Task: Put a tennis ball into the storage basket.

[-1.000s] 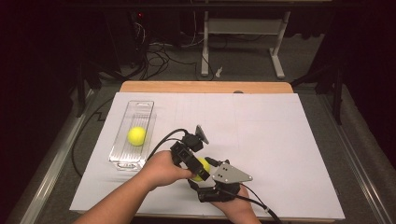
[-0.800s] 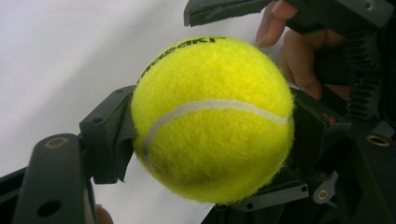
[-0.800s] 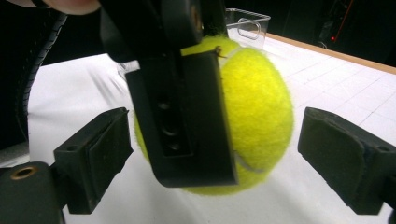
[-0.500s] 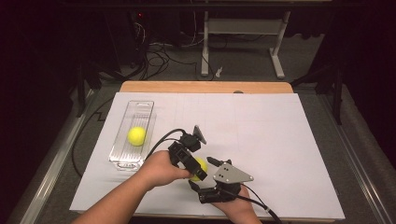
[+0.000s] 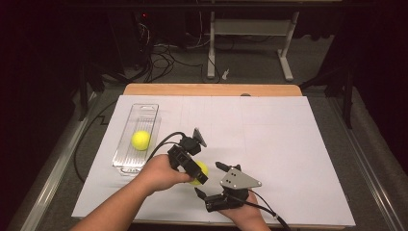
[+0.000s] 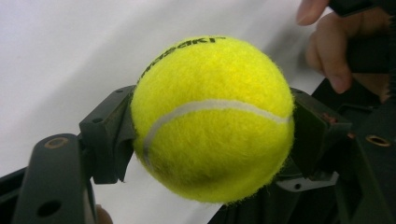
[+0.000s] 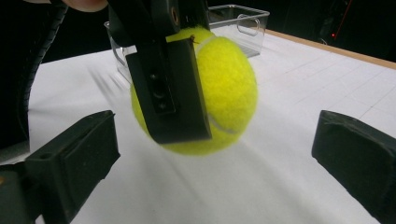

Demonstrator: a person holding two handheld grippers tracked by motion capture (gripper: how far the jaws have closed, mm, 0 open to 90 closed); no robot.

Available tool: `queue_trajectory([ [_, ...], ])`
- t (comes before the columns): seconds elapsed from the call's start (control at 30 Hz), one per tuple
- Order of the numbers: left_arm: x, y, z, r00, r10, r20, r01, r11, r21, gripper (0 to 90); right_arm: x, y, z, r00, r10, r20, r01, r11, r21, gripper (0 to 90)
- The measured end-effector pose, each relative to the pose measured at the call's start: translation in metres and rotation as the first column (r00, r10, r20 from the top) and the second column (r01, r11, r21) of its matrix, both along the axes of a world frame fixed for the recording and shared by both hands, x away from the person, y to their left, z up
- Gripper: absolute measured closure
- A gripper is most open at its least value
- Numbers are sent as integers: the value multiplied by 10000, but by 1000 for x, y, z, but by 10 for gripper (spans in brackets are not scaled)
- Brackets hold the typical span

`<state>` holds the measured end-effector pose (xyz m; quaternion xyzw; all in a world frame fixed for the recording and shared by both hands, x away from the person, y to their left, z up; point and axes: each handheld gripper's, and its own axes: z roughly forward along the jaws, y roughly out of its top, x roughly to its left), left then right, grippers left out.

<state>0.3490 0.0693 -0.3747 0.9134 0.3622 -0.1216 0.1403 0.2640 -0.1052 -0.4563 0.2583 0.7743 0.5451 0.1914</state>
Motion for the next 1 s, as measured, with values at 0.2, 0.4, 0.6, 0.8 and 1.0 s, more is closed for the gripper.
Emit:
queue_trajectory([
  [0.2,2,7,-3,9998,170,38,-170,9998,121,266,1,-1,-2,9999,-69,-74,68,9999,-78,3],
  [0.4,2,15,-8,9997,208,133,-213,9989,427,265,3,-5,-3,9997,-212,-103,211,9997,-136,3],
  [0.6,3,23,-12,9990,416,169,-424,9978,516,265,5,-13,-4,9991,-410,-104,408,9990,-208,2],
  [0.8,3,31,-15,9983,566,165,-575,9966,597,265,7,-21,-6,9971,-721,-256,714,9971,-254,2],
  [1.0,3,41,-16,9971,743,132,-748,9962,449,265,10,-29,-7,9947,-1002,-239,991,9942,-422,2],
])
